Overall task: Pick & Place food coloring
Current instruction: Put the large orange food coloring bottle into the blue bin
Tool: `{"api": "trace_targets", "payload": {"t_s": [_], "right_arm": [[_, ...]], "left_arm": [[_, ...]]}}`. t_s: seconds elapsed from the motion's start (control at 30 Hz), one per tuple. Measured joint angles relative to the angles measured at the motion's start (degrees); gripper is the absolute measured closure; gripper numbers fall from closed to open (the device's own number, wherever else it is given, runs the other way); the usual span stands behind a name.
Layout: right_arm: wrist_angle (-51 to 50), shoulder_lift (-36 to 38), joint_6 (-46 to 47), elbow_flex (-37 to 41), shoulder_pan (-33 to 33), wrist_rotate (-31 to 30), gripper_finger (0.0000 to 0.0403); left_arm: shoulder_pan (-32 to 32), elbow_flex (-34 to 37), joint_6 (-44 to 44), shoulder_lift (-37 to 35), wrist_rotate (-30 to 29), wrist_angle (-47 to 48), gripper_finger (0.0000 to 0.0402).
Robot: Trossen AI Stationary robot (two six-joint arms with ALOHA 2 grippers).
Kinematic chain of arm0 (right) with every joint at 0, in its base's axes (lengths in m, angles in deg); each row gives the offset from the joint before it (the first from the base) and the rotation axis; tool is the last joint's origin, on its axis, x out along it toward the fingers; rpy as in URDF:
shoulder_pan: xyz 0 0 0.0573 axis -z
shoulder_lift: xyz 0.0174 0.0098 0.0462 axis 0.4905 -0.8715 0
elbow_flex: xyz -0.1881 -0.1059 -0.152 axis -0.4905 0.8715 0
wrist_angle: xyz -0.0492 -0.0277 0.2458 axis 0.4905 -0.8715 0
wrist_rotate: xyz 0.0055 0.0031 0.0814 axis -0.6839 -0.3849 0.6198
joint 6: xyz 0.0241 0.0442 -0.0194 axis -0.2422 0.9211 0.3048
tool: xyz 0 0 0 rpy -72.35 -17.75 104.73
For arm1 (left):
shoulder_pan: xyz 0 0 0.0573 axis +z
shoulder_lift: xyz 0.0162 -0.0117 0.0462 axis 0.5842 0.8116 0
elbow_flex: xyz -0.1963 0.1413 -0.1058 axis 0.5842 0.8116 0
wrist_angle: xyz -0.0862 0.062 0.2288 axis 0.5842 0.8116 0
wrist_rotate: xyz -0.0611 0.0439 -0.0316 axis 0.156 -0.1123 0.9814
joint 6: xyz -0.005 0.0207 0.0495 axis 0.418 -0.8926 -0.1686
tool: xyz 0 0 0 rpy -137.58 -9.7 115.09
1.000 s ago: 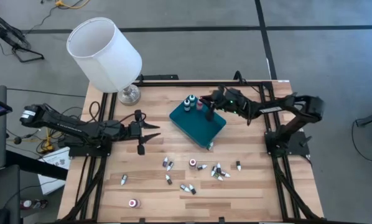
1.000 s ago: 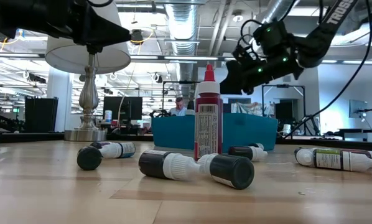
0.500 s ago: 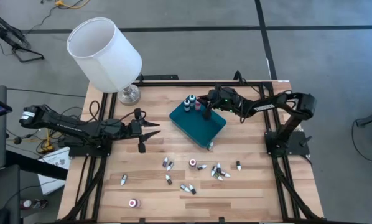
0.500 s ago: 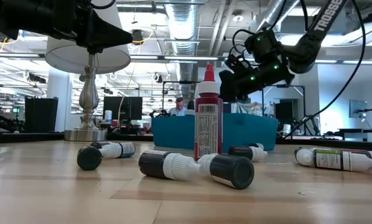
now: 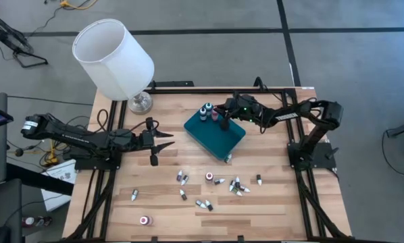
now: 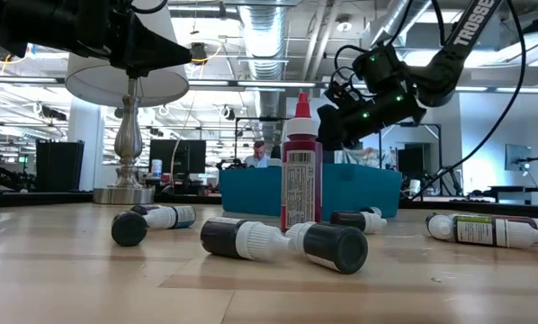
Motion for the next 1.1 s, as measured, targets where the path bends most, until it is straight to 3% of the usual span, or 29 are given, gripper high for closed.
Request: {"api": "trace_targets", "payload": {"t_s": [0.8, 1.1], "right_arm": [[-1.44, 0.00, -2.16, 0.00, -0.04, 4.11, 0.0351], [-1.02, 0.00, 0.07, 0.00, -0.04, 0.67, 0.0351]], "left_arm": [[0.00, 0.00, 0.00, 0.00, 0.02, -0.02, 0.0285], [0.00, 0.00, 0.02, 0.00, 0.02, -0.02, 0.0285]]}}
